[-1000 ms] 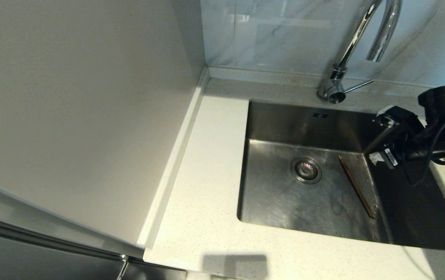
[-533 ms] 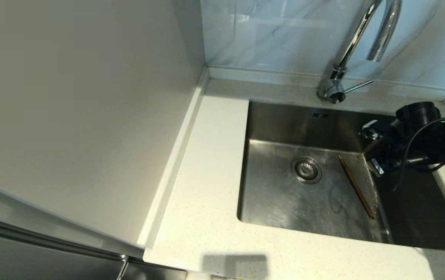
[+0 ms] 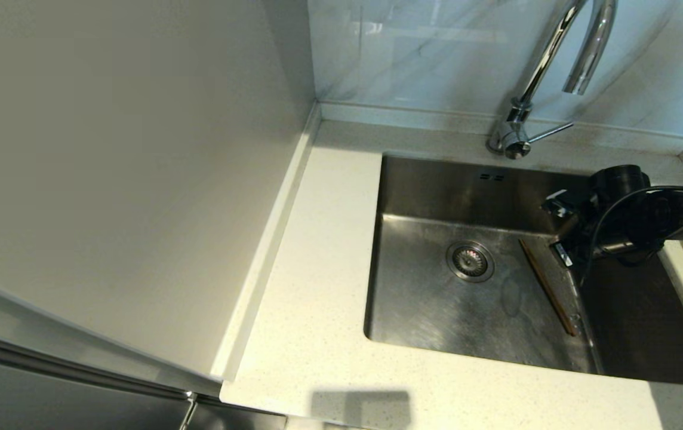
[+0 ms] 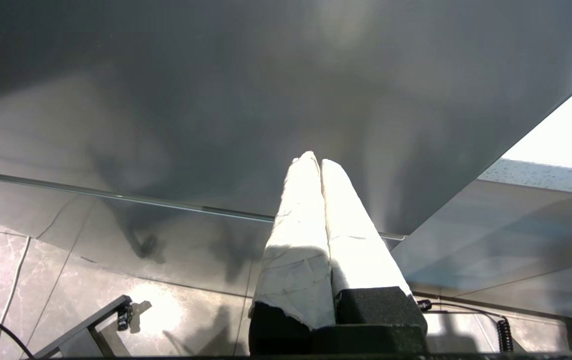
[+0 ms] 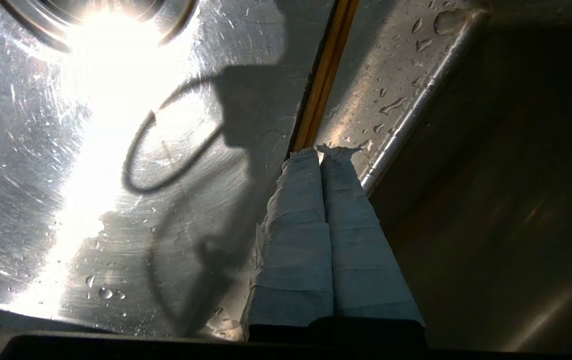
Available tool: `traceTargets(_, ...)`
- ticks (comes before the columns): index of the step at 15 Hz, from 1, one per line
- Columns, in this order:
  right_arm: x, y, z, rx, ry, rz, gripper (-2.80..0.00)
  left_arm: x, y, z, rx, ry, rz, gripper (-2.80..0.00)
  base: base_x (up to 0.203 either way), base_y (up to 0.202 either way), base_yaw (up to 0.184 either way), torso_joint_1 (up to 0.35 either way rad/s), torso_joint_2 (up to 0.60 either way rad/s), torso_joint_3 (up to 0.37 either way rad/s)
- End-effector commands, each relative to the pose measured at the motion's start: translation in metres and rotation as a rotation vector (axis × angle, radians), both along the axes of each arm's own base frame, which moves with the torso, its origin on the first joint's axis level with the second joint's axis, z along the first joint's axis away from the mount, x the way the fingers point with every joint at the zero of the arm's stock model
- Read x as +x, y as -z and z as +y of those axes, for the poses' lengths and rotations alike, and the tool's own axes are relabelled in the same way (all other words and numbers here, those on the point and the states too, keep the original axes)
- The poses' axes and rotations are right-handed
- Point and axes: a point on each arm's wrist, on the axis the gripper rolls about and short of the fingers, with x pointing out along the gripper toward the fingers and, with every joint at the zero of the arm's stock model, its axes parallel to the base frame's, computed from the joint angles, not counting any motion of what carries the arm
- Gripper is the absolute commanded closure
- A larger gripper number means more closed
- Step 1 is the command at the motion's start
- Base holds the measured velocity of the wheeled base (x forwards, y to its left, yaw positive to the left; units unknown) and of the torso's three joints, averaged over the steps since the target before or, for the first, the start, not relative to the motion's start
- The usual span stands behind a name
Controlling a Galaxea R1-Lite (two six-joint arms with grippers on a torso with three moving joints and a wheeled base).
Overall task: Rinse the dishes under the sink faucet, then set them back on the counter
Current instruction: Put the chopsticks back to the table from the sink
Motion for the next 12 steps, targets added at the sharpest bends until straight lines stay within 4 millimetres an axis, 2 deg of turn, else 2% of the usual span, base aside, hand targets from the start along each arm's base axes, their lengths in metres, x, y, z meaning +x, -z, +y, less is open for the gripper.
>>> traceTargets(1, 0.005, 0.009, -0.001, 0.001, -0.001, 0.016, 0.00, 0.000, 0.000, 0.000, 0.000, -0.001, -0.003, 0.00, 0.000, 0.000, 0.000, 0.000, 0.00, 0.000)
traceTargets(3, 0.007, 0.011, -0.001, 0.002, 0.000, 0.021, 0.00, 0.000, 0.000, 0.000, 0.000, -0.001, -0.003, 0.00, 0.000, 0.000, 0.000, 0.000, 0.00, 0.000)
traceTargets(4, 0.008, 0.013, -0.002, 0.002, 0.000, 0.023, -2.80, 0.000, 0.000, 0.000, 0.000, -0.001, -0.003, 0.00, 0.000, 0.000, 0.000, 0.000, 0.00, 0.000)
traceTargets(8, 0.013, 0.019, -0.002, 0.002, -0.001, 0.029, -2.80, 0.000, 0.000, 0.000, 0.000, -0.001, -0.003, 0.00, 0.000, 0.000, 0.000, 0.000, 0.00, 0.000)
traceTargets(12, 0.022, 0.037, -0.005, 0.014, 0.000, 0.055, -2.80, 0.000, 0.000, 0.000, 0.000, -0.001, -0.003, 0.00, 0.000, 0.000, 0.000, 0.000, 0.00, 0.000)
